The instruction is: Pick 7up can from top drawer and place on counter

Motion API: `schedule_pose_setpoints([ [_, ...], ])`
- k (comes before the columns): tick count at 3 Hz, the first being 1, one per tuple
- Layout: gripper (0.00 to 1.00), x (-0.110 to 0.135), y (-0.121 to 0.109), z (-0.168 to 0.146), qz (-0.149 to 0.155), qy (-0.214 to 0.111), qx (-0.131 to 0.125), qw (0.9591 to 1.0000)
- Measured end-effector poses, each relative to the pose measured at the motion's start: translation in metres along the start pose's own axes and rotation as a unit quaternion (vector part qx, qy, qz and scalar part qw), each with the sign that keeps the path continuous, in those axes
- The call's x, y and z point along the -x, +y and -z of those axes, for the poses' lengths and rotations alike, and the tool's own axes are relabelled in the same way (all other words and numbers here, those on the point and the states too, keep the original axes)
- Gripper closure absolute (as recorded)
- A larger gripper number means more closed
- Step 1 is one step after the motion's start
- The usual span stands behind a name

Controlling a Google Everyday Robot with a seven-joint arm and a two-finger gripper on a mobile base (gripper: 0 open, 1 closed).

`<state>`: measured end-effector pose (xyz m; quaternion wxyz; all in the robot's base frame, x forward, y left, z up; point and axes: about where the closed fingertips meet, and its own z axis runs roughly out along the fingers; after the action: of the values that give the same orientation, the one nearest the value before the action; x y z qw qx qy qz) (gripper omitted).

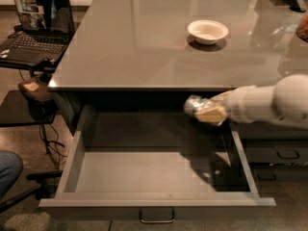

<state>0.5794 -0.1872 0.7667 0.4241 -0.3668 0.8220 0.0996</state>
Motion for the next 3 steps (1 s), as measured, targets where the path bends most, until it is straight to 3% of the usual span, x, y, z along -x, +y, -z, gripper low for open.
schedule_pose_setpoints([
  [1, 1.0, 0.002, -0.051, 0.047, 0.008, 0.015, -0.023, 0.9996],
  [2, 1.0, 0.002, -0.051, 0.047, 0.008, 0.016, -0.023, 0.9996],
  [3, 1.0, -0.026, -0.041, 0.056, -0.011, 0.03, -0.009, 0.9995],
])
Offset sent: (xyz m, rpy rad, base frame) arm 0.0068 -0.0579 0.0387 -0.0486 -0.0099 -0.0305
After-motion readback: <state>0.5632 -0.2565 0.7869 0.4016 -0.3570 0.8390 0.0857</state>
